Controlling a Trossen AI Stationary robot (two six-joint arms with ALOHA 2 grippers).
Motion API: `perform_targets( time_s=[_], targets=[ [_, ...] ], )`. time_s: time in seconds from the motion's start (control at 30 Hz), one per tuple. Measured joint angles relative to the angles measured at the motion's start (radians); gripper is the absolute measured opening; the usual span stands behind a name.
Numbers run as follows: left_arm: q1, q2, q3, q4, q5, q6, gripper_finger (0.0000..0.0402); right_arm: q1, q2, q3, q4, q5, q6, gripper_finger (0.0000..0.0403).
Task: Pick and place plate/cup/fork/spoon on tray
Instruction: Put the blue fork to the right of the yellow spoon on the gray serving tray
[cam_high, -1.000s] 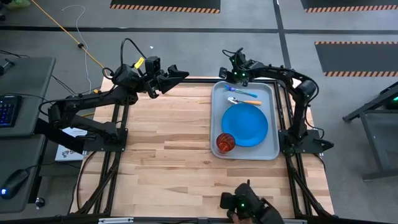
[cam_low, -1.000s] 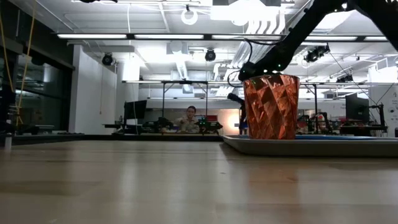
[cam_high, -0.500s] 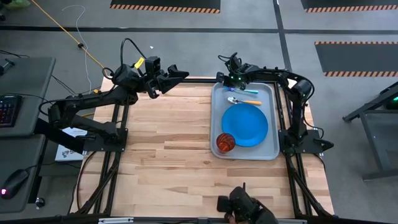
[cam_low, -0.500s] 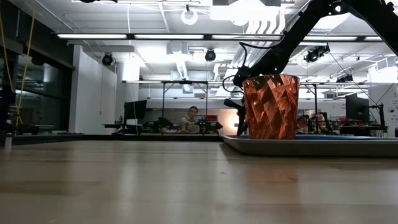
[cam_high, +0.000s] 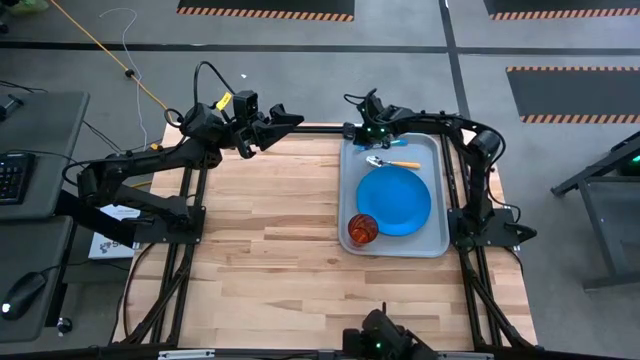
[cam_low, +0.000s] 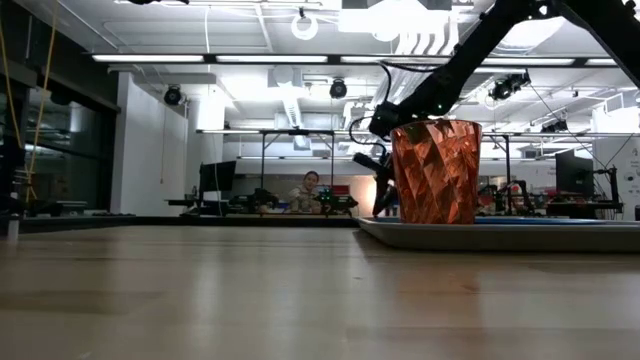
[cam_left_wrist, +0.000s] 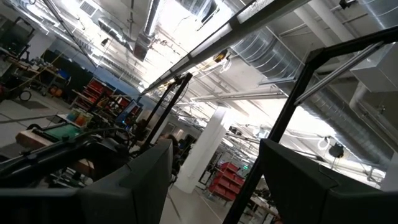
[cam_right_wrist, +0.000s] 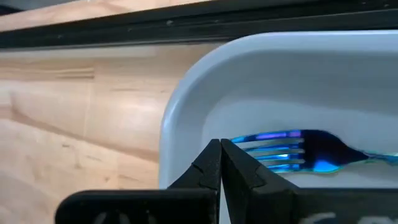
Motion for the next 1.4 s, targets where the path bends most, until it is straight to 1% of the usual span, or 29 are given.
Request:
perform_targets(
  time_s=[0.17,0.23,0.33,0.43,0.53,0.63,0.87,1.23,1.4],
  targets=[
    [0.000,0.000,0.000,0.000,0.000,0.000,0.0229,0.008,-0.046,0.000,-0.034,-0.010,-0.027,0.0000],
    [0.000,0.000,0.000,0.000,0.000,0.000,0.0229,0.008,-0.075,0.000,-0.055,0.004,-0.055,0.0000],
    [0.000,0.000,0.000,0.000,0.000,0.000,0.0229,-0.010,-0.108,0.000,-0.098,0.072,-0.098,0.0000],
    [0.000,0.000,0.000,0.000,0.000,0.000,0.0229,-0.047,-0.106,-0.001,-0.183,0.112,-0.117,0.0000],
    [0.000,0.000,0.000,0.000,0.000,0.000,0.0229,-0.068,-0.094,-0.001,-0.235,0.183,-0.141,0.0000],
    [0.000,0.000,0.000,0.000,0.000,0.000,0.0229,-0.073,-0.091,-0.001,-0.253,0.244,-0.173,0.0000],
    [0.000,0.000,0.000,0.000,0.000,0.000,0.0229,-0.084,-0.090,-0.001,-0.318,0.336,-0.241,0.0000],
    [0.000,0.000,0.000,0.000,0.000,0.000,0.0229,-0.094,-0.022,-0.001,-0.306,0.311,-0.224,0.0000],
    [0.000,0.000,0.000,0.000,0.000,0.000,0.0229,-0.094,-0.014,-0.001,-0.304,0.305,-0.225,0.0000]
  ],
)
